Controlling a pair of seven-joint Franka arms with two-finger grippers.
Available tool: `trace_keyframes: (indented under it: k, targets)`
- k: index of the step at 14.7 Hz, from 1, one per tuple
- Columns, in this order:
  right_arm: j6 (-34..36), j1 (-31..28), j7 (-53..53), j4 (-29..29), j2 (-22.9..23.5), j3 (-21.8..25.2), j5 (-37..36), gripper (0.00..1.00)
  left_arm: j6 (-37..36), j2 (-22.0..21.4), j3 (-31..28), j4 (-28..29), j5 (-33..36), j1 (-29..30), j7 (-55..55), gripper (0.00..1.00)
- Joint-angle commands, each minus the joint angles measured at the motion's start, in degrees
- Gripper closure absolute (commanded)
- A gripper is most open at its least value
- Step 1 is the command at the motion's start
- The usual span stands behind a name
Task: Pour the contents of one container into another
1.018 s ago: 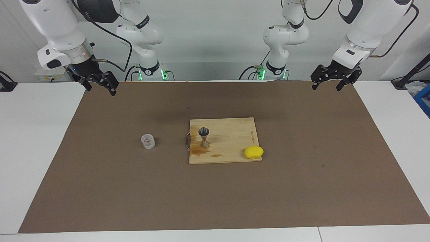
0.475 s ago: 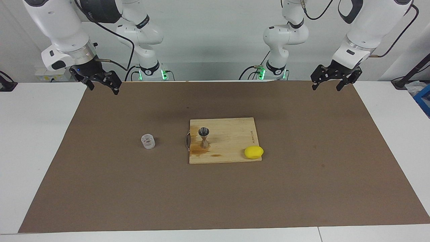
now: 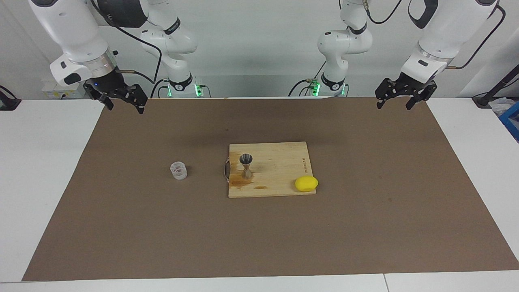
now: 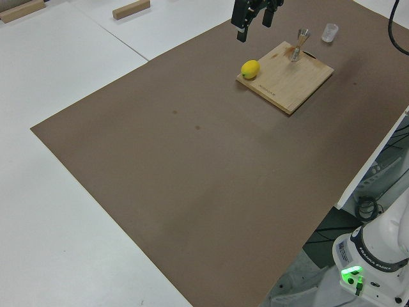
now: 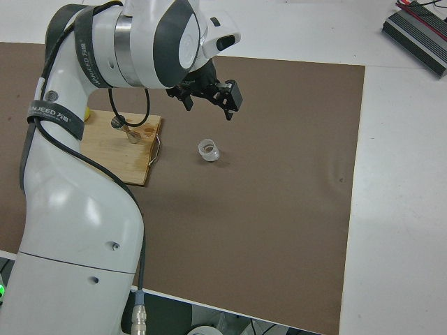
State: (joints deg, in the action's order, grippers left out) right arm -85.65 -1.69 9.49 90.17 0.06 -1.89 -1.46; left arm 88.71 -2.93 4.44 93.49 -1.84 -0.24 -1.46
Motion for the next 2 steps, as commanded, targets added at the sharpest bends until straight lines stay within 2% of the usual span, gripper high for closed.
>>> trace_keyframes:
  k: [1, 2]
  targets:
    - [-0.3, -0.2, -1.5, -0.3, 0.1, -0.3, -0.3, 0.0, 0.7, -1.6, -0.1, 2.0, -0.7, 0.2, 0.0, 0.0]
    - [-0.3, -0.2, -1.4, -0.3, 0.0, -0.3, -0.3, 0.0, 0.7, -1.6, -0.1, 2.0, -0.7, 0.2, 0.0, 0.0]
